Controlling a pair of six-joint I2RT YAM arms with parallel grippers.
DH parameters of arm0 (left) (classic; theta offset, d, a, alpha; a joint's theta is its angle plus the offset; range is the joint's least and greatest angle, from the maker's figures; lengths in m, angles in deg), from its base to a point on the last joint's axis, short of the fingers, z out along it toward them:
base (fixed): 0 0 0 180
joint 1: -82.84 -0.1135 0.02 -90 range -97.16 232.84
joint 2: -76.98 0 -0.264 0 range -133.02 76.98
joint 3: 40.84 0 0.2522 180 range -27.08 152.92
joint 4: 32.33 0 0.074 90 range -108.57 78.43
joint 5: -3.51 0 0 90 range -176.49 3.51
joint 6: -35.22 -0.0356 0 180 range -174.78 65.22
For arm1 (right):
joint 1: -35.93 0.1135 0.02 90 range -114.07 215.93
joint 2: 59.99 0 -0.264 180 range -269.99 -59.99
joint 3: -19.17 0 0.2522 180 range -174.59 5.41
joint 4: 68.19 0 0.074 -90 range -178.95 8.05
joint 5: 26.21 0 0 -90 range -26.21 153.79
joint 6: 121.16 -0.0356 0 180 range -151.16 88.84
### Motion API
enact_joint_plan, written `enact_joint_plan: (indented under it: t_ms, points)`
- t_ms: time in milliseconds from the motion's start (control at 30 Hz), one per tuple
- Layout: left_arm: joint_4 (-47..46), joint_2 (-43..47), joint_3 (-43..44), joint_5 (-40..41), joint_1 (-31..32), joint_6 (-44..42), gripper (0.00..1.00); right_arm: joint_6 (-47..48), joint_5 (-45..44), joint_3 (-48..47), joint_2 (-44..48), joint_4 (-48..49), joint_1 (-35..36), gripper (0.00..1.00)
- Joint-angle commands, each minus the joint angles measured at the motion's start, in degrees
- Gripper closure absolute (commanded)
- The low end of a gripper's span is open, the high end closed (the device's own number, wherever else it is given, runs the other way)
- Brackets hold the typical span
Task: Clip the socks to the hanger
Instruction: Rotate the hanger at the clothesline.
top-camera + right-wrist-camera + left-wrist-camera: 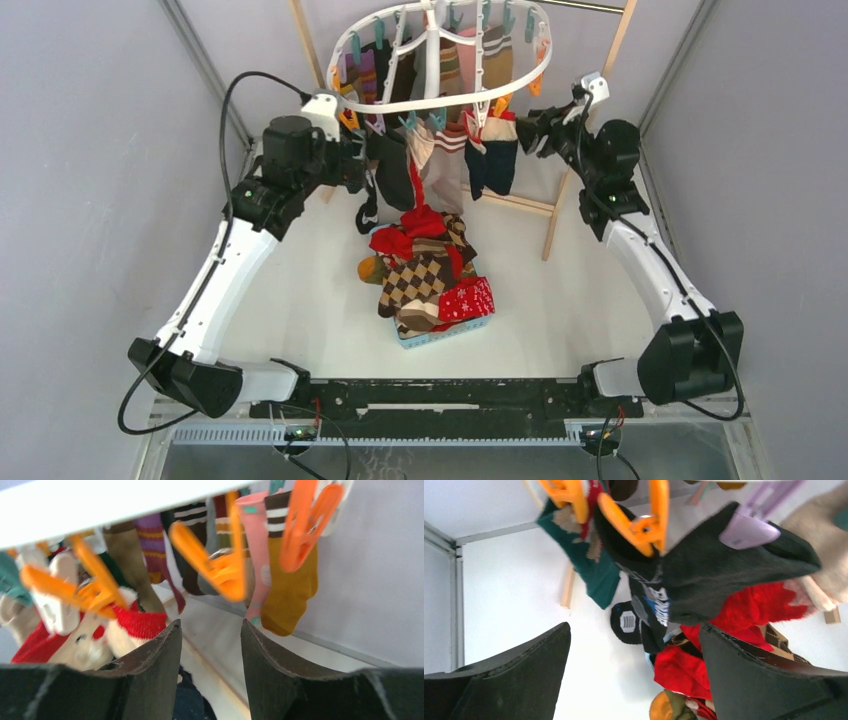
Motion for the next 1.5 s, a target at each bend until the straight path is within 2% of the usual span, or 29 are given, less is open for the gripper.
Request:
enact_joint_plan:
  t_ms: [0, 233, 433, 633, 800, 867, 1000, 1067, 1300, 1467]
  points:
    - [-0.45, 2.55, 3.51, -4.33, -3.66, 1.56, 0.0, -3.37, 5.06, 6.98, 7.5, 5.19, 1.98, 0.44]
    - [2.72, 6.22, 2.22, -10.39, -5.86, -0.09, 0.0, -7.2, 12.24, 14.95, 13.52, 4.4, 1.53, 0.31]
    - [4.68, 9.42, 1.39, -13.95, -5.94, -0.64, 0.0, -6.62, 19.83, 17.85, 13.37, 5.51, 1.73, 0.28]
    - [7.42, 11.61, 3.0, -17.02, -5.95, -0.39, 0.0, -6.55, 17.94, 17.58, 10.94, 8.98, 4.74, 0.29]
    - [8.43, 13.0, 1.19, -23.06, -5.89, 0.84, 0.0, -5.8, 13.28, 16.4, 8.35, 10.88, 9.73, 0.32]
    - [8.32, 13.14, -0.07, -25.15, -5.79, 1.26, 0.0, -6.26, 12.85, 14.59, 6.75, 11.15, 11.51, 0.36]
    - [8.2, 12.44, -1.44, -26.39, -5.7, 2.18, 0.0, -6.62, 12.41, 10.82, 4.14, 9.99, 15.89, 0.59]
    - [7.54, 12.65, -2.52, -27.2, -5.69, 2.69, 0.0, -5.96, 10.95, 9.58, 3.48, 9.16, 18.32, 0.65]
    - [4.87, 14.82, -7.61, -33.13, -5.66, 3.11, 0.0, -8.64, 8.78, 6.69, 0.58, 11.69, 23.39, 0.75]
    - [4.0, 15.7, -10.5, -39.09, -4.91, 3.01, 0.0, -9.47, 8.32, 2.48, -2.62, 11.99, 27.15, 0.76]
